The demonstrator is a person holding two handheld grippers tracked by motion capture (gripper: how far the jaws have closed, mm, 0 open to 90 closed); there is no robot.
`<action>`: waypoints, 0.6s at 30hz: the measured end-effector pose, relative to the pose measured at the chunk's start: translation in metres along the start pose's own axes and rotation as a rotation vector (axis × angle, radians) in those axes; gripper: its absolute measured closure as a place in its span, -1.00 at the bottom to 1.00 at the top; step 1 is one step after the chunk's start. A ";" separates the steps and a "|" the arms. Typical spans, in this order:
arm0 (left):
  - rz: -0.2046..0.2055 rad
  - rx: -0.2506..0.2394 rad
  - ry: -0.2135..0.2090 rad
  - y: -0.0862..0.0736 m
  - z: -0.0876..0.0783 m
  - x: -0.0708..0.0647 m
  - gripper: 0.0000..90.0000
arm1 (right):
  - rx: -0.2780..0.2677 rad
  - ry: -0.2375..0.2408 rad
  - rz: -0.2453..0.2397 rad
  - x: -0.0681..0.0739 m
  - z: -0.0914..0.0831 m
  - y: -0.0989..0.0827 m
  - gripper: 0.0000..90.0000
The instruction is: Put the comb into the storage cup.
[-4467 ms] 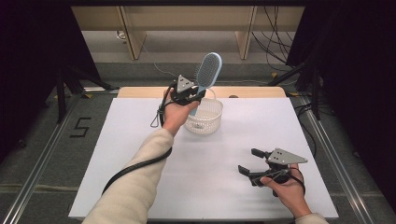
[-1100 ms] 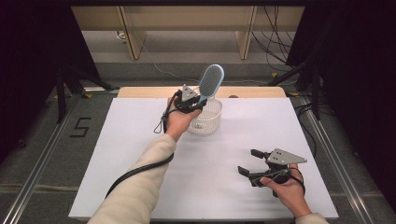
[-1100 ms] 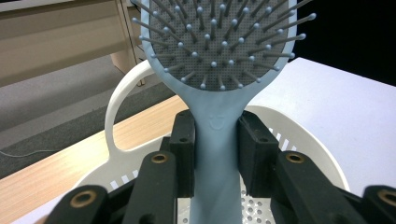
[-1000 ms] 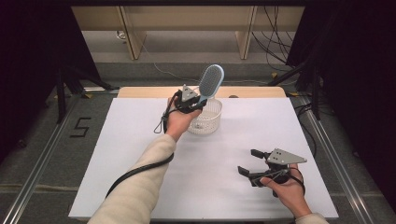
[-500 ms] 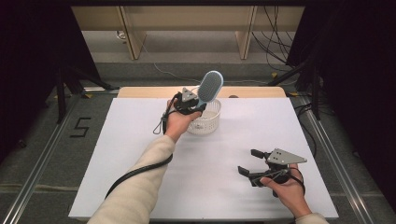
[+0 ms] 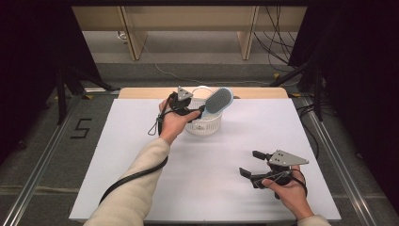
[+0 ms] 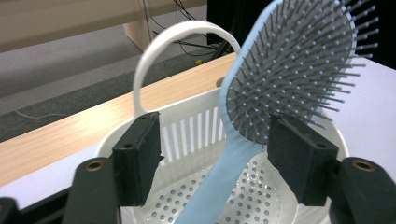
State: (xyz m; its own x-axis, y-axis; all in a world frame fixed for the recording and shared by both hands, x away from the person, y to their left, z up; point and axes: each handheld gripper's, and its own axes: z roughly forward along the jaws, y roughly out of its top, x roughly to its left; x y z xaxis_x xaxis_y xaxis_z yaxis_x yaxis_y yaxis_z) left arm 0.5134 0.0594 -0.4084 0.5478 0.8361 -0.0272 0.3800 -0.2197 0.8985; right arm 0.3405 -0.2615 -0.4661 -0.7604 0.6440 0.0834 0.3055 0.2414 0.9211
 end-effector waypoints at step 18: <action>-0.010 0.086 -0.008 -0.009 -0.034 0.007 -0.86 | 0.006 -0.003 0.002 0.000 0.000 0.000 -0.66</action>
State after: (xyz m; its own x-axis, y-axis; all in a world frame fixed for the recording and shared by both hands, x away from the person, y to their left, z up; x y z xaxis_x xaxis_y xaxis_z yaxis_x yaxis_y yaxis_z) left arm 0.4886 0.0844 -0.4017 0.5493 0.8347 -0.0395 0.4480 -0.2543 0.8571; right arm 0.3406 -0.2611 -0.4665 -0.7584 0.6463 0.0841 0.3102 0.2445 0.9187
